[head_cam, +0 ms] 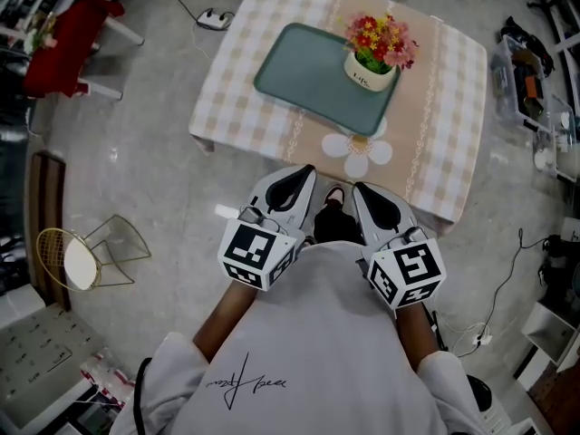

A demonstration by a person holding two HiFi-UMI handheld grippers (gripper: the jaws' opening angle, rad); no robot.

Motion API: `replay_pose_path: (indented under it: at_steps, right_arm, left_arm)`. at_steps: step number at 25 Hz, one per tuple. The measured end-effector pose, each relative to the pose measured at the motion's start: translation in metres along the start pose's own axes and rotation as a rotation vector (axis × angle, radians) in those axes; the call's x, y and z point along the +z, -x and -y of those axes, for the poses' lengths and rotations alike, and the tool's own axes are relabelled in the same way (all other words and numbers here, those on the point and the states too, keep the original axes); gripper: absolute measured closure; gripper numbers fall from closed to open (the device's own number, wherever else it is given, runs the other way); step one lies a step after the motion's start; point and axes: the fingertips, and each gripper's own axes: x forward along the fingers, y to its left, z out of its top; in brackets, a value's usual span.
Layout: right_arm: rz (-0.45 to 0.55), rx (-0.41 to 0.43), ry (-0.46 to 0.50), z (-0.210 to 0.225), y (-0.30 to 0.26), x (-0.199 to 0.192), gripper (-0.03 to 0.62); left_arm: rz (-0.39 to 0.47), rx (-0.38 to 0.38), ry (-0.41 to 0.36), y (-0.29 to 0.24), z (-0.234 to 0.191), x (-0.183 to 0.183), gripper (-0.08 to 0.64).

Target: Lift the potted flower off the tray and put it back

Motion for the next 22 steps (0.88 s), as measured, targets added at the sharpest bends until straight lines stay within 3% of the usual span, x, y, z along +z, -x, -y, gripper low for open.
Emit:
replay_pose_path:
  at_steps: [13, 22]
  right_arm:
    - [0.049, -0.039, 0.043, 0.057, -0.017, 0.029, 0.584]
    - [0.044, -0.026, 0.041, 0.068, -0.022, 0.027, 0.584]
  left_arm:
    - [0.069, -0.086, -0.025, -0.057, 0.011, 0.037, 0.56]
    - [0.006, -0.128, -0.042, -0.086, 0.014, 0.033, 0.56]
